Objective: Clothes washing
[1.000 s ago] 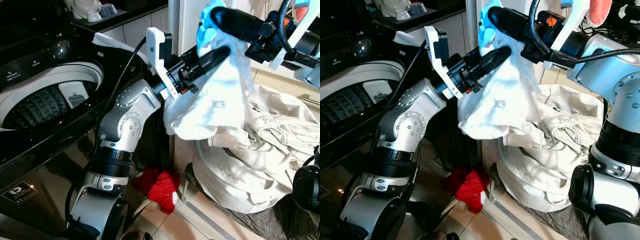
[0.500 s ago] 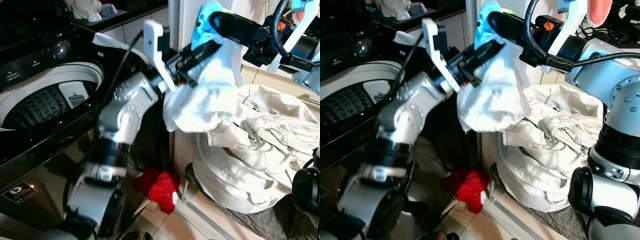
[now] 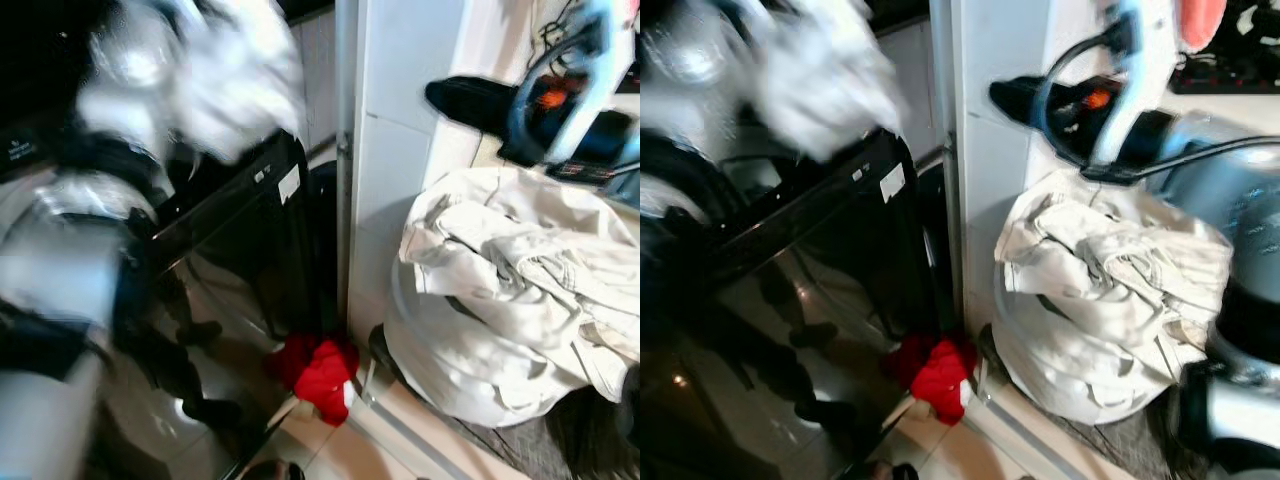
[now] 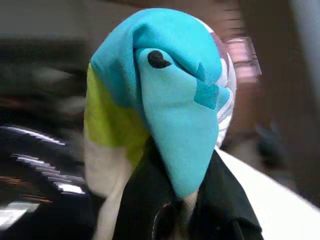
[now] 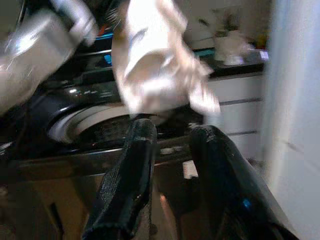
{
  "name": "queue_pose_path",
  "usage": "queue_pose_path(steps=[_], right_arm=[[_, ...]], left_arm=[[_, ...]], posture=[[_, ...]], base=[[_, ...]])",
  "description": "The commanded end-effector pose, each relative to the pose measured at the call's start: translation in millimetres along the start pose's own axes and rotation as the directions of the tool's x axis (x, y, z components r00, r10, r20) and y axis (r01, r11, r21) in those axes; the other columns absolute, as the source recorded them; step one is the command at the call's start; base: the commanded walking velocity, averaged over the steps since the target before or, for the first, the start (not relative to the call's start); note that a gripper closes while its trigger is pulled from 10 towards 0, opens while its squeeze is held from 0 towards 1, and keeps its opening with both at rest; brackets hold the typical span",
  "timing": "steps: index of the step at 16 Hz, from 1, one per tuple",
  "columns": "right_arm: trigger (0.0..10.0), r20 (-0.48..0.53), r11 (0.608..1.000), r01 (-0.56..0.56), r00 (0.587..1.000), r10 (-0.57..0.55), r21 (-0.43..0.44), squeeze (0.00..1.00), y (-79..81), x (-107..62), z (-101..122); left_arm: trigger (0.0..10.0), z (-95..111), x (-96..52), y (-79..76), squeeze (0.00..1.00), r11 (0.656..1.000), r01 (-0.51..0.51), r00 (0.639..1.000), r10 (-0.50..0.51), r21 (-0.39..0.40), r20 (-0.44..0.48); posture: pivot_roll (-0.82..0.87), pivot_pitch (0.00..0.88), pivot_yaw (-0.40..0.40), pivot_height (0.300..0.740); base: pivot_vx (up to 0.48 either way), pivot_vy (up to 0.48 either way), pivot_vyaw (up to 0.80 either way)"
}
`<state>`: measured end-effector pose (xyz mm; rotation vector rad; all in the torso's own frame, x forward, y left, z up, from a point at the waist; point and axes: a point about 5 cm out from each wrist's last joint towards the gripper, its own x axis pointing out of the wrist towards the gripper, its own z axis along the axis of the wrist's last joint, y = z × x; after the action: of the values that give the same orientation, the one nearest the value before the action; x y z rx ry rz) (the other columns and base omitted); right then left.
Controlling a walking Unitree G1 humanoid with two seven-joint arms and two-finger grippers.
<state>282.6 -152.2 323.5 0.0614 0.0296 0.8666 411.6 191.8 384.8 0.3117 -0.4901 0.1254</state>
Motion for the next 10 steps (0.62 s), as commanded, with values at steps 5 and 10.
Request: queue_pose_path(steps=[5, 10], right_arm=[[10.0, -0.114, 1.0, -0.01, 0.993, 0.008, -0.017, 0.0, 31.4, 29.1, -42], [10.0, -0.119, 0.999, -0.01, 0.993, 0.006, -0.032, 0.0, 49.3, 36.6, -51]], left_arm=[[10.0, -85, -29.4, -6.1, 0.0, 0.999, -0.021, 0.915, 0.003, -0.042, -0.404], [10.0, -136, -62.4, -5.7, 1.0, 0.999, -0.039, 0.793, 0.043, 0.02, -0.608]], posture=[[-0.17, 0.0, 0.135, 0.74], [-0.23, 0.0, 0.162, 0.74]], base=[[0.0, 0.0, 0.0], [0.0, 0.0, 0.0]])
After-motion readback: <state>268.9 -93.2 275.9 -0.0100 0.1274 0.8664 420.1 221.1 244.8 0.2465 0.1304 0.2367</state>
